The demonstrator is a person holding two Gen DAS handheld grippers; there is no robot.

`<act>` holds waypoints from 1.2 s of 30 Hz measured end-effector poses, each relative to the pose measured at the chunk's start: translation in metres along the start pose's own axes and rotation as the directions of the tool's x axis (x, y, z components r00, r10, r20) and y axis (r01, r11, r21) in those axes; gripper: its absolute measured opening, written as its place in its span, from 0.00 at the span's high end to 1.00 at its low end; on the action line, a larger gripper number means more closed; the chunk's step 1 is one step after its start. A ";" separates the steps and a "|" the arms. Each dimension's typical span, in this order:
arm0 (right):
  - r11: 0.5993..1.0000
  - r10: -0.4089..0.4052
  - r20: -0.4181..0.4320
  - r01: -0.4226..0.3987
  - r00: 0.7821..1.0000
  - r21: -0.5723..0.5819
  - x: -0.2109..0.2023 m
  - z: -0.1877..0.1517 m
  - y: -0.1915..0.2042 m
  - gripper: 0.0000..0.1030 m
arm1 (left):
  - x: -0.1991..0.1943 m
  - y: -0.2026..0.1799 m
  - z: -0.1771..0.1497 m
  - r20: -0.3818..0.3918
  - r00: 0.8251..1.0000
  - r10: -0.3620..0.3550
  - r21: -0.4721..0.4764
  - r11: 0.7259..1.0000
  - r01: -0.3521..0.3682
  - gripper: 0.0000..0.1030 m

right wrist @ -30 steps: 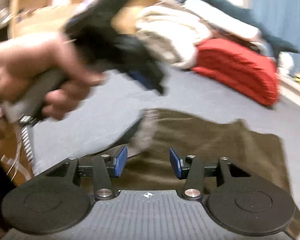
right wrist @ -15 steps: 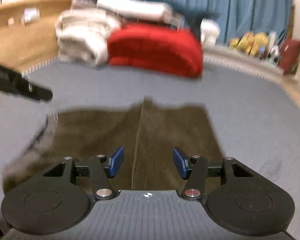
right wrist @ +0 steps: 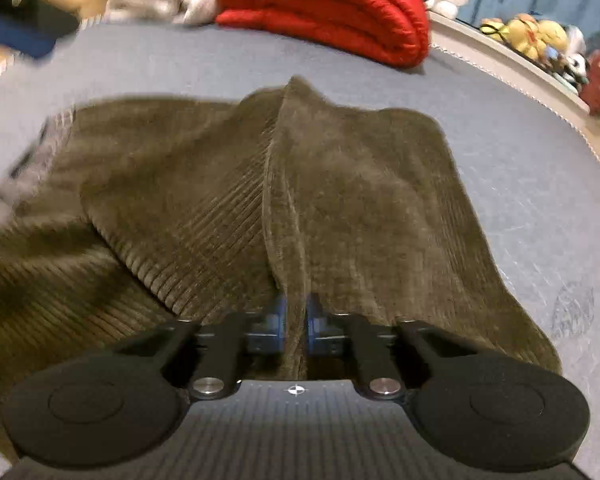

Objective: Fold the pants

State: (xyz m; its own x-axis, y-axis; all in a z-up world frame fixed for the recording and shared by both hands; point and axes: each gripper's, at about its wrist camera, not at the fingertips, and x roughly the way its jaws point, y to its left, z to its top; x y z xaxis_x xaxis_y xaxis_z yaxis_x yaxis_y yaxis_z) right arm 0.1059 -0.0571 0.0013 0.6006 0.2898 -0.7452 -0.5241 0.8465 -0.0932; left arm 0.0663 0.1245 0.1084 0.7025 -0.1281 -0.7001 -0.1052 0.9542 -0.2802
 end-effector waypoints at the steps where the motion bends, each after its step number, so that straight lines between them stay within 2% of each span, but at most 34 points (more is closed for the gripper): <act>1: 1.000 -0.014 0.026 0.014 1.000 0.009 -0.010 0.001 -0.007 0.93 | -0.001 0.001 0.000 0.001 1.000 -0.004 -0.004 1.000 0.004 0.61; 4: 0.995 -0.057 0.093 0.049 0.994 0.093 -0.059 -0.007 -0.049 0.93 | -0.003 0.003 -0.001 0.007 1.000 -0.021 -0.010 1.000 0.021 0.61; 7: 0.979 -0.122 0.088 0.105 0.989 0.176 -0.099 -0.036 -0.100 0.94 | -0.004 0.005 -0.003 0.004 1.000 -0.031 -0.003 1.000 0.031 0.61; 9: 0.962 -0.155 0.042 0.141 0.987 0.235 -0.122 -0.069 -0.135 0.95 | -0.005 0.005 -0.004 0.002 0.999 -0.037 0.003 0.999 0.037 0.61; 11: 0.942 -0.172 -0.051 0.180 0.984 0.282 -0.135 -0.104 -0.161 0.97 | -0.005 0.005 -0.005 0.004 0.999 -0.037 0.013 0.999 0.037 0.61; 12: 0.932 -0.163 -0.115 0.192 0.980 0.308 -0.137 -0.125 -0.174 0.97 | -0.005 0.004 -0.006 0.004 0.999 -0.039 0.016 0.999 0.039 0.61; 14: 0.928 -0.100 -0.206 0.166 0.973 0.335 -0.138 -0.160 -0.185 0.96 | -0.003 0.004 -0.007 0.002 0.999 -0.042 0.016 0.999 0.042 0.61; 16: 0.939 -0.091 -0.249 0.166 0.964 0.300 -0.139 -0.180 -0.182 0.93 | 0.001 0.002 -0.008 -0.007 0.999 -0.043 0.011 0.999 0.043 0.61; 17: 0.941 -0.108 -0.245 0.179 0.964 0.287 -0.143 -0.181 -0.179 0.92 | 0.003 0.002 -0.008 -0.011 0.999 -0.045 0.009 0.999 0.045 0.61; 19: 0.941 -0.139 -0.170 0.184 0.976 0.286 -0.157 -0.171 -0.177 0.82 | 0.006 -0.003 -0.010 -0.017 0.999 -0.044 0.017 0.999 0.044 0.58; 21: 0.937 -0.146 -0.060 0.157 0.987 0.313 -0.173 -0.152 -0.174 0.61 | 0.008 -0.007 -0.012 -0.022 0.999 -0.045 0.030 0.999 0.045 0.55; 24: 0.941 -0.177 0.080 0.144 0.981 0.307 -0.184 -0.131 -0.164 0.58 | 0.011 -0.010 -0.014 -0.029 0.999 -0.041 0.044 0.998 0.042 0.55; 27: 0.967 -0.132 0.146 0.095 0.980 0.237 -0.157 -0.104 -0.141 0.53 | 0.014 -0.008 -0.017 -0.037 0.999 -0.030 0.045 0.998 0.032 0.55; 32: 0.995 -0.097 0.109 0.095 0.989 0.017 -0.083 -0.069 -0.081 0.44 | 0.019 -0.003 -0.024 -0.060 0.998 -0.014 0.047 0.999 0.016 0.54; 36: 0.980 -0.123 0.051 0.129 0.991 -0.150 -0.036 -0.057 -0.035 0.36 | 0.020 0.001 -0.026 -0.068 0.998 -0.006 0.059 0.998 0.010 0.53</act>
State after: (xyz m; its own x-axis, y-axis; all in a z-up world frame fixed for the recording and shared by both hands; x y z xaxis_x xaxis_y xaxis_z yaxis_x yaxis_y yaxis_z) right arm 0.0683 -0.1226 -0.0061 0.6907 0.2061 -0.6931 -0.5268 0.8000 -0.2871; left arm 0.0623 0.1156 0.0768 0.6537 -0.1515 -0.7415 -0.0568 0.9672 -0.2477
